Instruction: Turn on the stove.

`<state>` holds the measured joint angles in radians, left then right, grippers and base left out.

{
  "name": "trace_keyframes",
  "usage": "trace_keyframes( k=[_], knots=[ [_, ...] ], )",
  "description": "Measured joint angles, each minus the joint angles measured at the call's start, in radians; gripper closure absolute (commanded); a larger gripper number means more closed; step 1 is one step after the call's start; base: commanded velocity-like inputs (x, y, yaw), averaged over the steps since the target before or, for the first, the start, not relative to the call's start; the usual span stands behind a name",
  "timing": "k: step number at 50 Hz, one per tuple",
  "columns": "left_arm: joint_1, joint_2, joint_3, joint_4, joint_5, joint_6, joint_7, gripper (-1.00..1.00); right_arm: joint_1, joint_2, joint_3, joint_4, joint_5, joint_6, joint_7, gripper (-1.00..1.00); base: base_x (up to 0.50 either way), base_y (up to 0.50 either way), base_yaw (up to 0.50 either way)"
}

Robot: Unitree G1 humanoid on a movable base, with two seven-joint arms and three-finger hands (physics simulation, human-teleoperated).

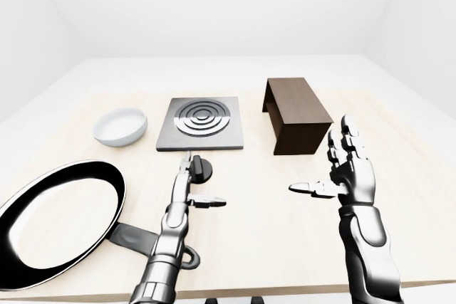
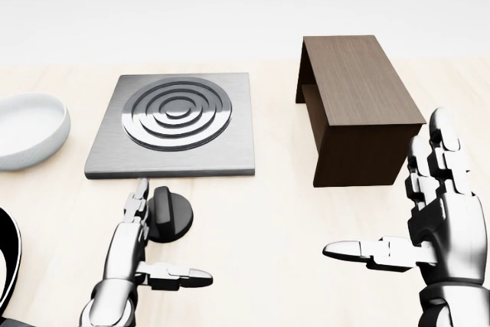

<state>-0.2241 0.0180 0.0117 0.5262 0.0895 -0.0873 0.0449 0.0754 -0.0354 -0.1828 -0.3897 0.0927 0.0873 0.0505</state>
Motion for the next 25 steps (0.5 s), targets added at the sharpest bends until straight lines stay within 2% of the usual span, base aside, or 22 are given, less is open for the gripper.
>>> trace_keyframes(
  k=[8,17,25],
  knots=[
    [0.095,-0.015,-0.038,-0.124,0.025,0.005,-0.051,-1.00,0.000,0.000,-0.001,0.000,0.001,0.000,0.000,-1.00,0.00,0.00,0.00],
    [0.211,-0.025,-0.102,-0.333,0.039,0.059,-0.128,-1.00,-0.001,0.000,-0.001,-0.002,0.001,0.000,0.000,-1.00,0.00,0.00,0.00],
    [0.272,-0.030,-0.152,-0.465,0.035,0.099,-0.179,-1.00,-0.002,-0.001,-0.001,-0.002,0.001,0.000,0.000,-1.00,0.00,0.00,0.00]
  ],
)
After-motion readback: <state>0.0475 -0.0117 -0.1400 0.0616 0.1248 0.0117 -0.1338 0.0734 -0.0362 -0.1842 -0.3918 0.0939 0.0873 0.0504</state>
